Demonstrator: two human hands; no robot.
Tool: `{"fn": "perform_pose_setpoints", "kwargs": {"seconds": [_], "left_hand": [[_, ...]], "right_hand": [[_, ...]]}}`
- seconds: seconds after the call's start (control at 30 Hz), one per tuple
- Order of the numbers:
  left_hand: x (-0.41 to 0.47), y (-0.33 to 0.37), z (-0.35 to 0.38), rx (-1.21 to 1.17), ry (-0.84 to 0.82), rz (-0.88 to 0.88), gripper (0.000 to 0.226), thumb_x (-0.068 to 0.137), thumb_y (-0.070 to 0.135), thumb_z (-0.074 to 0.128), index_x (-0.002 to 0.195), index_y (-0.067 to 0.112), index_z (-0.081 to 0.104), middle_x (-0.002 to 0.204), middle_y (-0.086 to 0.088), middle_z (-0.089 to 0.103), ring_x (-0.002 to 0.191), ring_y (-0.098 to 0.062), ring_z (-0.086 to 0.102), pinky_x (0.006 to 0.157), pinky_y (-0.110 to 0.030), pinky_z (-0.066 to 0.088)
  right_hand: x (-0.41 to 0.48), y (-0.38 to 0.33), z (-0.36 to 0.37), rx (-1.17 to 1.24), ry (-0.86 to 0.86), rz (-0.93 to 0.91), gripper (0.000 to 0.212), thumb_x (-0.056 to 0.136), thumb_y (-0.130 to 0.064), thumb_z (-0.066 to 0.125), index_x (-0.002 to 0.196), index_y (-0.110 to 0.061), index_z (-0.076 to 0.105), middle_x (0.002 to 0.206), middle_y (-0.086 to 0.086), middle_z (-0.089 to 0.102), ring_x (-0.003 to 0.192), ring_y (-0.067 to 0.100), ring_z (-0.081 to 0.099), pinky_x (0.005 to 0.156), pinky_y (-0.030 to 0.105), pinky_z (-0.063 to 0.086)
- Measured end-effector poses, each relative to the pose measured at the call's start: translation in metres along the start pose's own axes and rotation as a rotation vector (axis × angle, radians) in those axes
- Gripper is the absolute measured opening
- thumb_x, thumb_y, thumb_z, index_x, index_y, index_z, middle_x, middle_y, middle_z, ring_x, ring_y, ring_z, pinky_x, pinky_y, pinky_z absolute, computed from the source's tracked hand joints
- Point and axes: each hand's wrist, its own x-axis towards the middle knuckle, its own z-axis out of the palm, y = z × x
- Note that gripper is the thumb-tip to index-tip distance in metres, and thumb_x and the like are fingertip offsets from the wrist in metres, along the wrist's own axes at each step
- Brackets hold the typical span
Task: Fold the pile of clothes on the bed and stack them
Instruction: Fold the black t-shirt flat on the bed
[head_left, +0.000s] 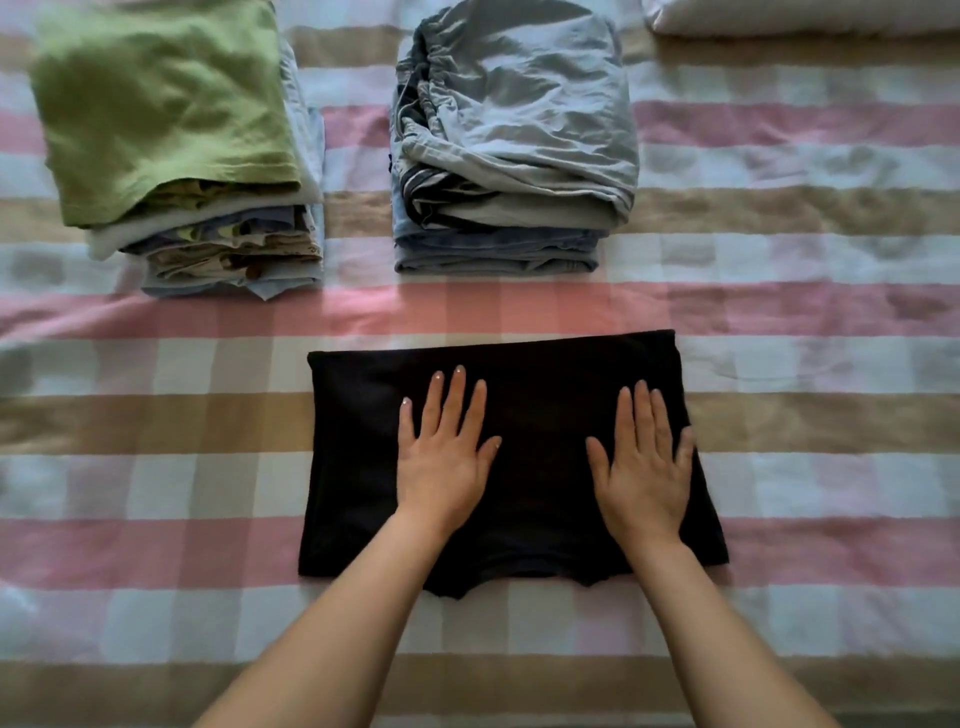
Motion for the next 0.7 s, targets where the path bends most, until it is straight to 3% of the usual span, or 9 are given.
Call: {"fn": "perform_pose_setpoints", "kwargs": {"seconds": [0.1,0.17,0.27,0.33,0.43,0.5,0.57,0.7], "left_hand": [[0.010,0.030,-0.005,-0.081,-0.028,0.079,0.063,0.094,0.049,0.025,0.147,0.025,0.001,0.152,0.000,-0.013,0.136,-0.020,-0.023,0.112,-0.050,-0.006],[0.019,0.058,-0.007,-0.111,-0.081,0.188,0.062,0.093,0.051,0.021,0.147,0.027,0.001,0.154,0.002,-0.014,0.133,-0.017,-0.029,0.112,-0.049,-0.009],[0.033,0.105,-0.004,-0.146,-0.128,0.273,0.062,0.095,0.050,0.023,0.147,0.028,-0.001,0.152,0.001,-0.021,0.130,-0.017,-0.034,0.108,-0.046,-0.017],[0.038,0.133,-0.002,-0.154,-0.146,0.297,0.064,0.095,0.050,0.025,0.148,0.026,-0.001,0.152,-0.001,-0.023,0.134,-0.019,-0.032,0.108,-0.046,-0.017],[0.043,0.162,-0.008,-0.236,-0.081,0.232,0.063,0.093,0.047,0.035,0.147,0.018,0.018,0.156,-0.006,0.009,0.143,-0.025,0.005,0.113,-0.047,0.008],[0.048,0.173,-0.016,-0.356,0.042,0.118,0.056,0.090,0.042,0.048,0.138,0.015,0.037,0.139,-0.011,0.036,0.126,-0.030,0.034,0.100,-0.043,0.031],[0.056,0.182,-0.021,-0.441,0.090,0.035,0.053,0.086,0.040,0.057,0.128,0.011,0.044,0.124,-0.010,0.046,0.112,-0.028,0.043,0.090,-0.038,0.038],[0.069,0.198,-0.024,-0.451,0.063,-0.088,0.053,0.078,0.042,0.067,0.116,0.012,0.046,0.114,-0.005,0.050,0.107,-0.023,0.047,0.084,-0.038,0.041]], "right_hand": [[-0.005,0.002,-0.009,0.070,-0.003,0.066,0.074,0.085,-0.052,0.005,0.146,-0.014,0.016,0.156,0.004,0.011,0.142,0.014,-0.001,0.114,0.047,0.007],[-0.012,0.010,-0.016,0.102,0.017,0.142,0.071,0.088,-0.051,0.009,0.144,-0.011,0.027,0.153,0.009,0.022,0.142,0.022,0.016,0.111,0.052,0.017],[-0.030,0.033,-0.024,0.102,0.049,0.254,0.076,0.095,-0.052,0.002,0.134,-0.004,0.046,0.138,0.018,0.046,0.127,0.036,0.045,0.097,0.057,0.037],[-0.039,0.045,-0.022,0.089,0.117,0.263,0.074,0.095,-0.051,0.009,0.126,-0.001,0.055,0.130,0.020,0.054,0.119,0.038,0.052,0.093,0.056,0.041],[-0.047,0.053,-0.018,0.193,0.238,0.311,0.055,0.085,-0.045,0.044,0.116,-0.003,0.061,0.116,0.018,0.062,0.104,0.038,0.058,0.086,0.050,0.045],[-0.052,0.051,-0.020,0.312,0.255,0.446,0.047,0.074,-0.037,0.070,0.111,-0.008,0.063,0.106,0.011,0.065,0.096,0.036,0.057,0.079,0.045,0.044],[-0.057,0.047,-0.022,0.403,0.193,0.597,0.051,0.064,-0.035,0.080,0.108,-0.014,0.064,0.103,0.005,0.065,0.097,0.032,0.055,0.078,0.043,0.039],[-0.064,0.043,-0.022,0.511,0.132,0.750,0.041,0.065,-0.039,0.079,0.098,-0.017,0.068,0.097,0.003,0.066,0.097,0.029,0.053,0.079,0.040,0.033]]}}
